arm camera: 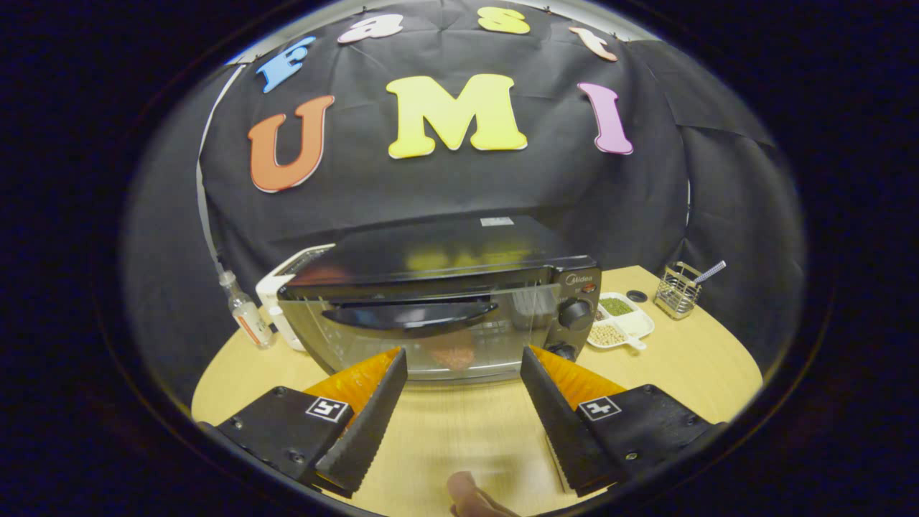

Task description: Open the toaster oven, put the food inside, and close the toaster oven door.

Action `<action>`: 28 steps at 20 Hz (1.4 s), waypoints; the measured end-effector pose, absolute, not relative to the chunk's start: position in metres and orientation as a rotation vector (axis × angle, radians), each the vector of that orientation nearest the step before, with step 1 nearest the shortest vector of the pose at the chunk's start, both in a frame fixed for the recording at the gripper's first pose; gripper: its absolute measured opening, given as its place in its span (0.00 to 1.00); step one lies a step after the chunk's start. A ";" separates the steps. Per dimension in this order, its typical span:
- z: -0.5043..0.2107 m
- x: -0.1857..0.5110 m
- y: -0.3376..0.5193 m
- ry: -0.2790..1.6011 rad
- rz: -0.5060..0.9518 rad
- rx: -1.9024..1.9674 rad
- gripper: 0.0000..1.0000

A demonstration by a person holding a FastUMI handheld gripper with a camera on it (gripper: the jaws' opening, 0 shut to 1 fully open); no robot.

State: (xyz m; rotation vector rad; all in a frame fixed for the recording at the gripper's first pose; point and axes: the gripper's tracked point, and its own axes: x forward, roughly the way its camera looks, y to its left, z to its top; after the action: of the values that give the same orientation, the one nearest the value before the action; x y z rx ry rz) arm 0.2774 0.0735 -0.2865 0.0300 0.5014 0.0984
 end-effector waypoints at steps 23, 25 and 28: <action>-0.016 0.062 0.014 -0.042 0.149 -0.047 1.00; -0.015 0.044 0.012 -0.063 0.162 -0.054 1.00; -0.018 0.022 0.007 -0.086 0.171 -0.034 1.00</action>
State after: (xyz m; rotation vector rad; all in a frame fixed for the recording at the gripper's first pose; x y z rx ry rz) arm 0.0225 0.0068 -0.0183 -0.0341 -0.0862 0.1713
